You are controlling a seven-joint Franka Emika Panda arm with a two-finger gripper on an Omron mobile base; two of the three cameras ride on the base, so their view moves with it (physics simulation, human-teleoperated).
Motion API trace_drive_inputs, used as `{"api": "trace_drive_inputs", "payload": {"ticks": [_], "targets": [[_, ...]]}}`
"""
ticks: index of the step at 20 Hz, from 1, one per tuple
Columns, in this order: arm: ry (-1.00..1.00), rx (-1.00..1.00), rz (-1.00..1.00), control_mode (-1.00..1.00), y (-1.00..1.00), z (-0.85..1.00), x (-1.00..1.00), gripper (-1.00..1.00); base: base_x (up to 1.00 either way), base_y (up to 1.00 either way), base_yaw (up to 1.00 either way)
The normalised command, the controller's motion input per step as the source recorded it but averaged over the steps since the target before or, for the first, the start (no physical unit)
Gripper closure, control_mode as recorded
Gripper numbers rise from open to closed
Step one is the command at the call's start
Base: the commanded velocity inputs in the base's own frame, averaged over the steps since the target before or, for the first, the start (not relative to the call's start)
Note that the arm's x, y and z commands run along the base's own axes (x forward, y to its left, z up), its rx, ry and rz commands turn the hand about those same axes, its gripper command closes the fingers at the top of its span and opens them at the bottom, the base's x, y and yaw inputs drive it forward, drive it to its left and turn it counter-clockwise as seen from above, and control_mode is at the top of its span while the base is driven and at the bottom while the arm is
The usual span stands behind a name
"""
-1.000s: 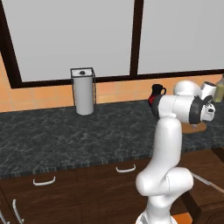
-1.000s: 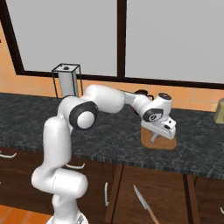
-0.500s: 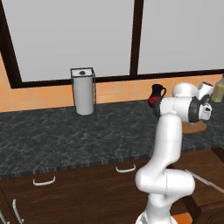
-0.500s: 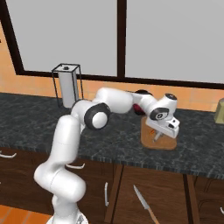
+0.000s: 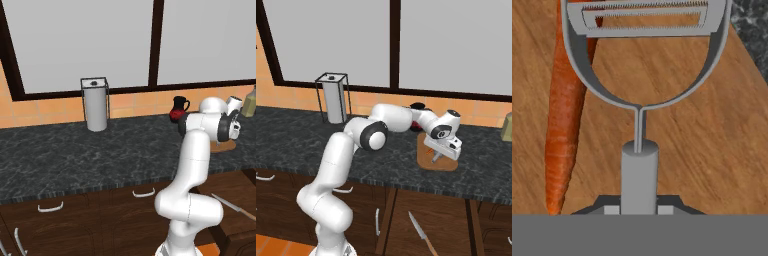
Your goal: Place the appropriate cutting tool for cutting the carrot skin on the cutting board.
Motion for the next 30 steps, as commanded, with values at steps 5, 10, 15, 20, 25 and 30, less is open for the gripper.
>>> {"api": "trace_drive_inputs", "payload": {"ticks": [5,10,15,20,25,30], "targets": [[0.00,-0.01,-0.01,-1.00,0.03,-0.20,0.03,-1.00,0.00,0.00,0.00],[0.00,-0.01,0.00,-1.00,0.19,0.06,0.00,-1.00,0.00,0.00,0.00],[0.00,-0.07,0.00,-1.00,0.42,0.33,-0.01,-1.00,0.00,0.00,0.00],[-0.03,-0.07,0.00,-1.00,0.11,0.57,-0.51,-1.00,0.00,0.00,0.00],[-0.10,-0.15,0.00,-1.00,0.11,0.33,-0.99,-1.00,0.00,0.00,0.00],[-0.14,-0.12,0.00,-1.00,0.39,0.41,-1.00,-1.00,0.00,0.00,0.00]]}}
